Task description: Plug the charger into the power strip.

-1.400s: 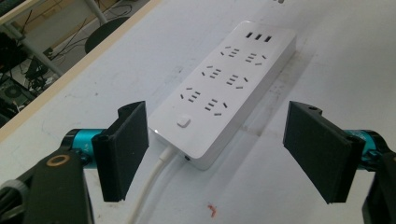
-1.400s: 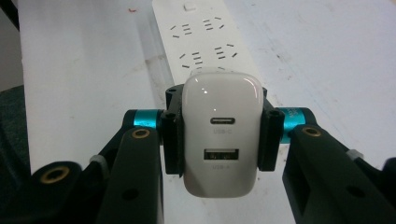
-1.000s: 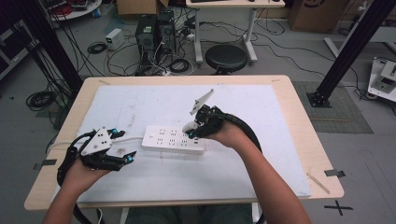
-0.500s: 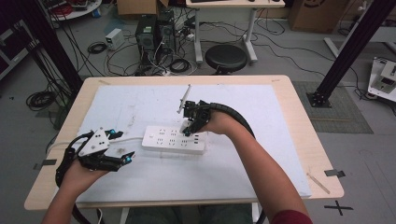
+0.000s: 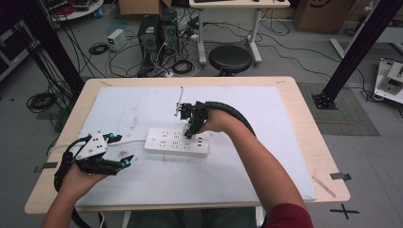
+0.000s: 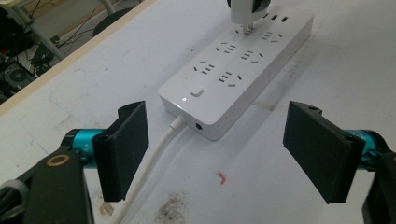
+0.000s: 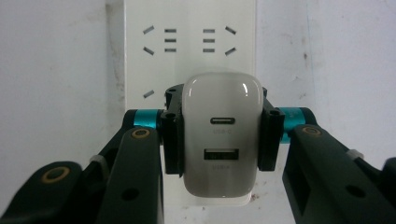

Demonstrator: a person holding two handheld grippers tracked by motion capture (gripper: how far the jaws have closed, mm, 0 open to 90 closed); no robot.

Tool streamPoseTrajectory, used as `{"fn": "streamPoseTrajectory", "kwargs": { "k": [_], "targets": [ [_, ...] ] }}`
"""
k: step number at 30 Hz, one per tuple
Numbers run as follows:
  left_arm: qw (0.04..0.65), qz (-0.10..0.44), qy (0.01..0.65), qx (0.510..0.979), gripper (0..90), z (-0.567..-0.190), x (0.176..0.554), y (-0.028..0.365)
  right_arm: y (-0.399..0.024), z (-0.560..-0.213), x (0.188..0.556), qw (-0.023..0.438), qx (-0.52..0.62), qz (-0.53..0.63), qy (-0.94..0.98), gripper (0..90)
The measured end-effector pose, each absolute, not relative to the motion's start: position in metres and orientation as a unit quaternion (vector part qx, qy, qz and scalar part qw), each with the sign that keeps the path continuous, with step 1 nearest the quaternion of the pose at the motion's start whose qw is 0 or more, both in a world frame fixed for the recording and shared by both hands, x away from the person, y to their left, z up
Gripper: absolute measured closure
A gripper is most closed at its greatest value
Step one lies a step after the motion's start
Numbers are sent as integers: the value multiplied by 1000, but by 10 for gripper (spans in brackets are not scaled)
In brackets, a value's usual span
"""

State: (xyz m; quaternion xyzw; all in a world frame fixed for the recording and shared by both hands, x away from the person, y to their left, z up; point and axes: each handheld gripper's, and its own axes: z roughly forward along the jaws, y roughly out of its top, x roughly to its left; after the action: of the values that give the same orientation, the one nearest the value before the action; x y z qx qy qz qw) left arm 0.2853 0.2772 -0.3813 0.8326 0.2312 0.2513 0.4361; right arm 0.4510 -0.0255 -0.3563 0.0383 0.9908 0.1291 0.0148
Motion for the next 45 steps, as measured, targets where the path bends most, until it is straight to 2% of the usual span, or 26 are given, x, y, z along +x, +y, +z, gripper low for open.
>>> {"fn": "streamPoseTrajectory", "kwargs": {
  "k": [7, 13, 15, 35, 36, 37, 38, 39, 41, 45],
  "targets": [
    [437, 251, 230, 833, 224, -383, 286, 275, -21, -359, 450, 15, 29, 113, 993, 633],
    [438, 253, 227, 832, 224, -382, 286, 271, -12, -360, 446, 34, 9, 108, 994, 634],
    [437, 256, 223, 833, 224, -380, 286, 268, -10, -369, 447, 30, 13, 101, 994, 635],
    [433, 254, 224, 836, 224, -379, 290, 265, -11, -374, 453, 11, 29, 109, 994, 626],
    [432, 254, 224, 836, 224, -379, 290, 265, -12, -374, 453, 8, 30, 113, 993, 592],
    [433, 254, 224, 836, 224, -380, 291, 266, -13, -374, 452, 18, 32, 114, 993, 473],
    [434, 255, 225, 835, 224, -380, 292, 266, -16, -374, 452, 26, 46, 123, 991, 400],
    [434, 255, 225, 835, 224, -380, 292, 266, -16, -374, 452, 26, 46, 123, 991, 400],
    [438, 254, 223, 833, 224, -379, 295, 264, -41, -360, 447, 34, 87, 198, 976, 330],
    [446, 255, 217, 830, 224, -375, 300, 259, -80, -346, 435, 34, 140, 277, 950, 286]
  ]
}}
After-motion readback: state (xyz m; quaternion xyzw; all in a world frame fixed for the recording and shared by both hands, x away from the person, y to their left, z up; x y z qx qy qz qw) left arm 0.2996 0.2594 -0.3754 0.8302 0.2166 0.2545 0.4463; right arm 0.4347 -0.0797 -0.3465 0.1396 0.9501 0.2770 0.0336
